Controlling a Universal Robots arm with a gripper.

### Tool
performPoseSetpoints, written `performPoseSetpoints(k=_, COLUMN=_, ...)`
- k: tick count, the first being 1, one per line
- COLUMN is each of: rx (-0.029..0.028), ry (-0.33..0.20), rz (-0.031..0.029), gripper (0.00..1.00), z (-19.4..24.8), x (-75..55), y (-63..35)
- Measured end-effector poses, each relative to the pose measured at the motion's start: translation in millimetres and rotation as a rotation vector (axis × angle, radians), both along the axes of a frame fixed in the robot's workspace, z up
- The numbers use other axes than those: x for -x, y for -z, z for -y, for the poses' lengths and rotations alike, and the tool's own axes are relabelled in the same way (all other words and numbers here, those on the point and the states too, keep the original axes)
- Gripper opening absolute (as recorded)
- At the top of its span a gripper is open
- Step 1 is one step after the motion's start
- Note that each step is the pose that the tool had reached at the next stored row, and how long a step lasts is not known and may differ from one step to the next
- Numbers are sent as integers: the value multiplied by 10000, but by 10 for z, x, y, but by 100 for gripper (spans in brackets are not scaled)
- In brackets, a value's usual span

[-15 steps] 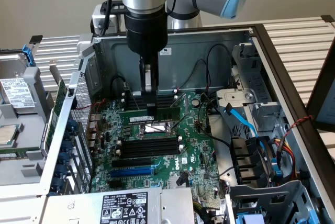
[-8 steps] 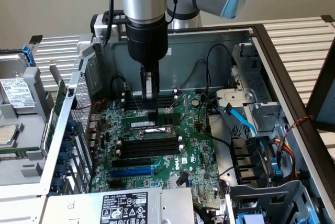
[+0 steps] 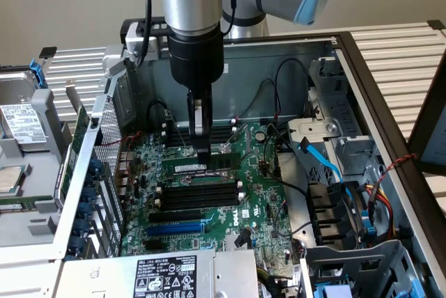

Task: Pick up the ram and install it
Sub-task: 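Insert the ram into the slot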

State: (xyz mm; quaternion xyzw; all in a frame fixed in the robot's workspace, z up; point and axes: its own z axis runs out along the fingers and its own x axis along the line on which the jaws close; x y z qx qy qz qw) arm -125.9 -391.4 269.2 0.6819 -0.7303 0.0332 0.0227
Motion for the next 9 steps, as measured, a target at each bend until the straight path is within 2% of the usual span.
performPoseSetpoints(k=4, rx=-4, ry=0, rz=0, gripper=12, z=32, x=6, y=3)
performPoseSetpoints(k=9, rx=-5, ry=10, rz=7, gripper=12, z=40, x=40, y=16)
